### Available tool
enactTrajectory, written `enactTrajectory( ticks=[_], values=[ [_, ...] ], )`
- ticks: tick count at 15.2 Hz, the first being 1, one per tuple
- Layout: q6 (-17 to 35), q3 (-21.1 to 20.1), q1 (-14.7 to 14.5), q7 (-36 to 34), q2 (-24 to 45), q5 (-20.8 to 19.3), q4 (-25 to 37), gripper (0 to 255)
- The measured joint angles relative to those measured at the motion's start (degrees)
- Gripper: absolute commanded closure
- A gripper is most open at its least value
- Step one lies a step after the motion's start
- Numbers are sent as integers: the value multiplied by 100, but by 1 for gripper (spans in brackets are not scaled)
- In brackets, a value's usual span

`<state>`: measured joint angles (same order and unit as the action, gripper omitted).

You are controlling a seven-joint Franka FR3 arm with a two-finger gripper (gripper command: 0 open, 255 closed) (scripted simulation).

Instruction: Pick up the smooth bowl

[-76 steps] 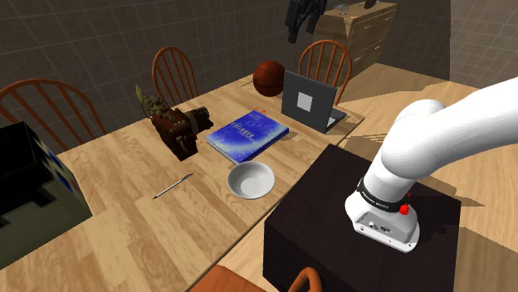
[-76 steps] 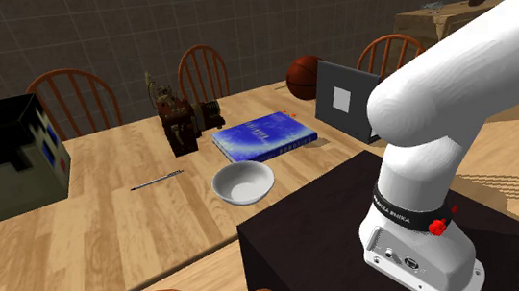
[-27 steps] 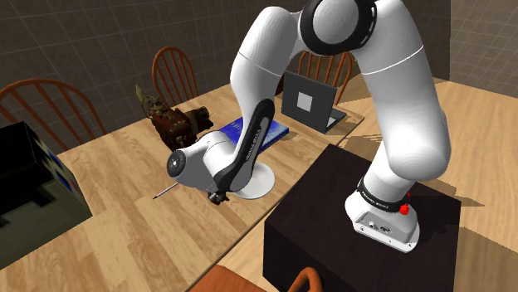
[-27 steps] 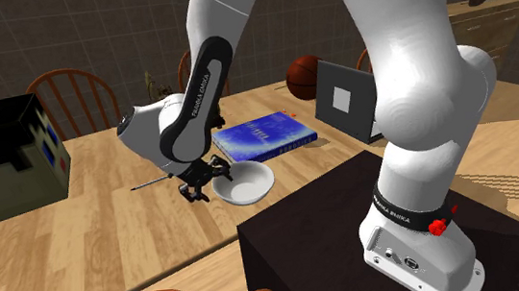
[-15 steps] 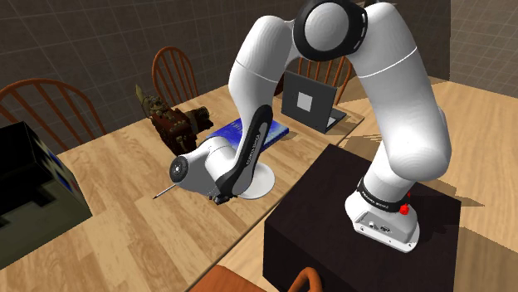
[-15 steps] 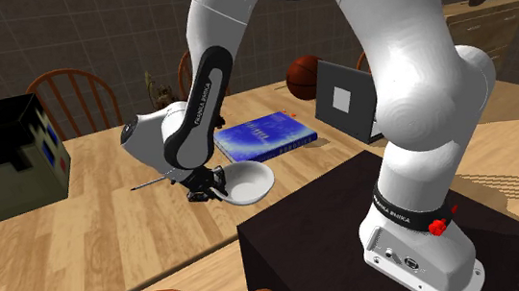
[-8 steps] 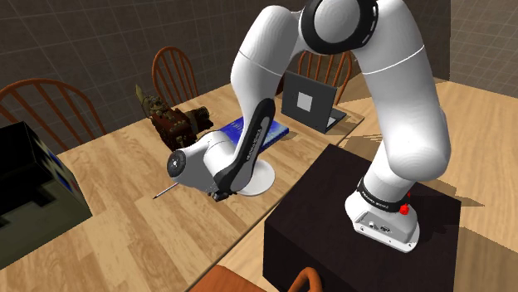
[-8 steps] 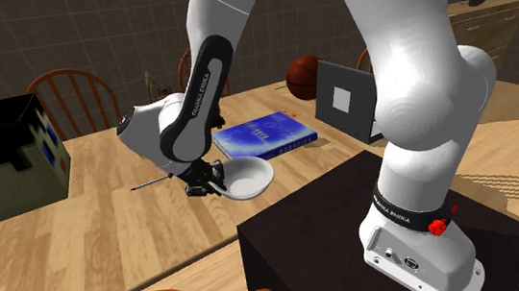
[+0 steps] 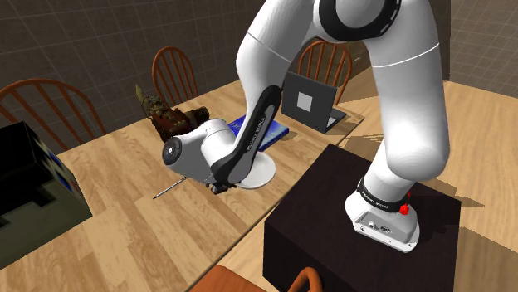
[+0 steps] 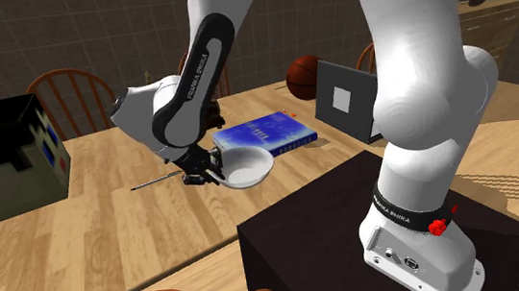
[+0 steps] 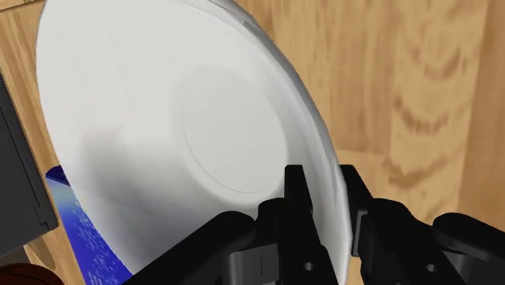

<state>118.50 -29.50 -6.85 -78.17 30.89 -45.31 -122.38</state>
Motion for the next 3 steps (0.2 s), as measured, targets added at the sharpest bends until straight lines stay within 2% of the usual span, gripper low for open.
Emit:
enactTrajectory(
  ticks=[3],
  values=[
    [-82,-71,45,102,-162,116,-30,255]
  ],
)
